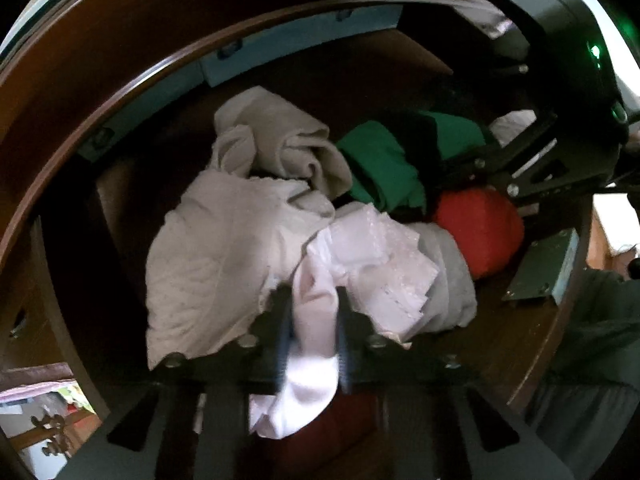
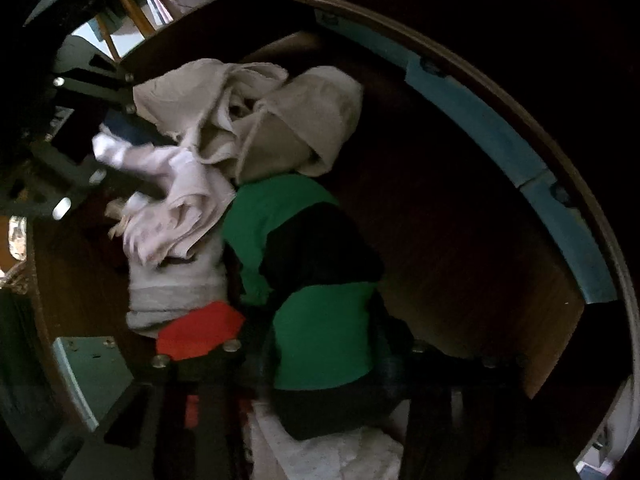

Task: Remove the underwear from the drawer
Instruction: 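Grasp the pink garment with the left tool while the right tool grasps the green-black sock, then lift the pink garment with the left tool while the right tool lifts the green-black sock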

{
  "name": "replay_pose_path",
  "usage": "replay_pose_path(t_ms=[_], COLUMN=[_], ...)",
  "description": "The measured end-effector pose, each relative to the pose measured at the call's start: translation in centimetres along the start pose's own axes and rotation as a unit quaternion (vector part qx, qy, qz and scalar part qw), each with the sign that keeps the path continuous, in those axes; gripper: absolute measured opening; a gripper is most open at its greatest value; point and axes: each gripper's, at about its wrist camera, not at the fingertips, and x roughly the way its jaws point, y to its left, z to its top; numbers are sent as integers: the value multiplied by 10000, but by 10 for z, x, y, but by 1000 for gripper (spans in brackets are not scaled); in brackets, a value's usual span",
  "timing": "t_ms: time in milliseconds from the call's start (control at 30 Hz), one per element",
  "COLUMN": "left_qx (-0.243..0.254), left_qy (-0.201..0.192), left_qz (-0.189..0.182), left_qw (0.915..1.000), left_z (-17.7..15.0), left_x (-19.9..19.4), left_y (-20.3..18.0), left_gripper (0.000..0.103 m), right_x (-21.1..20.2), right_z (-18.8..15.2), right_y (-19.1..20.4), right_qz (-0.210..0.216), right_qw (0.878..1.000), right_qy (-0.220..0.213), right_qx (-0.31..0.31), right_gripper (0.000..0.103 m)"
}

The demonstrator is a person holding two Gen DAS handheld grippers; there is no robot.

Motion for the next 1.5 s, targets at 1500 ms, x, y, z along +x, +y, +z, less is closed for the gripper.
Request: replay_pose_path(t_ms=[1500], left_qx=[-1400], left_qy=[-2626], left_qz=[-367], left_qw=[9540], left_z=[-70], left_x=[-78], left_y=[7], left_gripper=[4], right_x=[-68], right_z=[-33], right_y=[-6], right_qz=[162], right_qw=[9852], right_qy=[-1577], right_qx=[655], right_gripper=[32])
